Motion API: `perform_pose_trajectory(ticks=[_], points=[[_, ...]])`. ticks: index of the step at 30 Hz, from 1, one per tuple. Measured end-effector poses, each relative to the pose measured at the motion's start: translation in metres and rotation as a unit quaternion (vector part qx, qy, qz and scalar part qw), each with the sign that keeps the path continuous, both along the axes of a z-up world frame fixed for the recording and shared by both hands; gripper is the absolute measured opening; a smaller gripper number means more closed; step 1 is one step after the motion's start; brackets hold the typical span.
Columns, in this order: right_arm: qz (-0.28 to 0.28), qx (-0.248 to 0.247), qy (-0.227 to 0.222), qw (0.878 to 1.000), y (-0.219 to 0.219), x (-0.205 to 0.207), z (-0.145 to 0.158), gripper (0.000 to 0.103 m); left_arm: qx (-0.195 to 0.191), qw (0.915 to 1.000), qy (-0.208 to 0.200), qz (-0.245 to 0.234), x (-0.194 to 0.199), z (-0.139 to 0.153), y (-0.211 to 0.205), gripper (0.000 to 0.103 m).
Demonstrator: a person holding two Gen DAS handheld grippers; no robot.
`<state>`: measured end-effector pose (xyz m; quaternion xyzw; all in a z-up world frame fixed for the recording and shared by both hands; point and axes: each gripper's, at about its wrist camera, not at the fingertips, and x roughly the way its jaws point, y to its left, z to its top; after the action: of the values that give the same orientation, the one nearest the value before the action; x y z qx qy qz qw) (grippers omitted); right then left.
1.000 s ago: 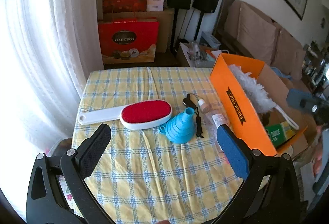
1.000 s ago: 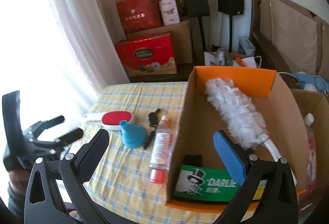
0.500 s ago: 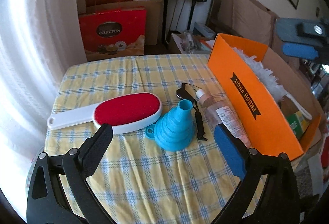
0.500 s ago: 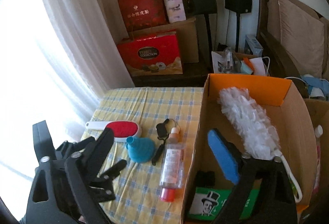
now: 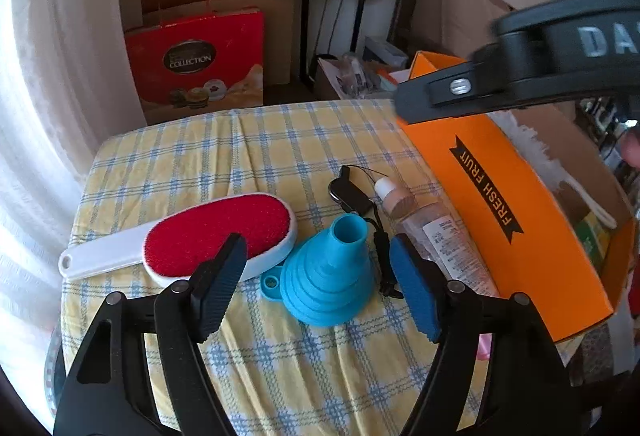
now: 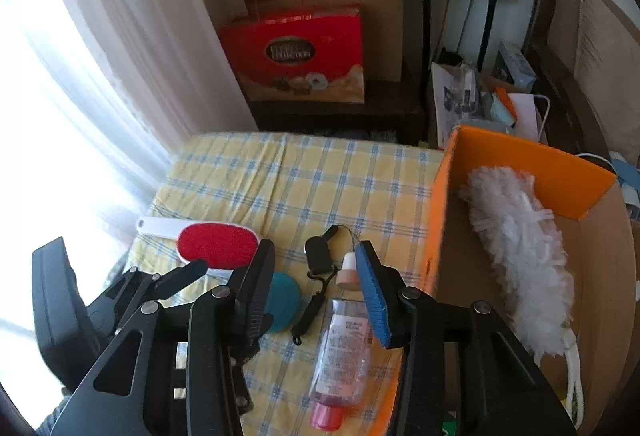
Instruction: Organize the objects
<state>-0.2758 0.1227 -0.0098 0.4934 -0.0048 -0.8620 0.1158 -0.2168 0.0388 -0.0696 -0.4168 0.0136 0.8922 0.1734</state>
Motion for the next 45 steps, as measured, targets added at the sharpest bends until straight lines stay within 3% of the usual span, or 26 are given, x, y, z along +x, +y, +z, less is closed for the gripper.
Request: perform_pose_trajectory(ticks=[6, 17, 24, 31, 39, 45], points=[[-0.003, 0.032, -0.029, 0.999, -0.011, -0.015, -0.02, 0.03, 0.008, 0.9998, -0.015, -0.009, -0.003, -0.009, 0.004, 0.035], [-0.006, 0.084, -0.058, 0.995, -0.02, -0.028, -0.045, 0.027, 0.049, 0.9987, -0.01, -0.012, 0.01, 0.003, -0.019, 0.03], [0.004, 0.149, -0.083, 0.985, -0.031, -0.032, -0.068, 0.027, 0.073, 0.9973, -0.012, 0.005, 0.014, 0.013, -0.044, 0.029], [0.001, 0.183, -0.113, 0.977, -0.031, -0.037, -0.088, 0.027, 0.083, 0.9963, -0.014, 0.019, 0.014, 0.014, -0.062, 0.029], [0.008, 0.2, -0.122, 0.972, -0.028, -0.041, -0.096, 0.023, 0.087, 0.9958, -0.018, 0.021, 0.015, 0.013, -0.065, 0.029], [0.012, 0.176, -0.098, 0.979, -0.029, -0.034, -0.085, 0.023, 0.089, 0.9956, -0.018, 0.021, 0.018, 0.017, -0.065, 0.029]])
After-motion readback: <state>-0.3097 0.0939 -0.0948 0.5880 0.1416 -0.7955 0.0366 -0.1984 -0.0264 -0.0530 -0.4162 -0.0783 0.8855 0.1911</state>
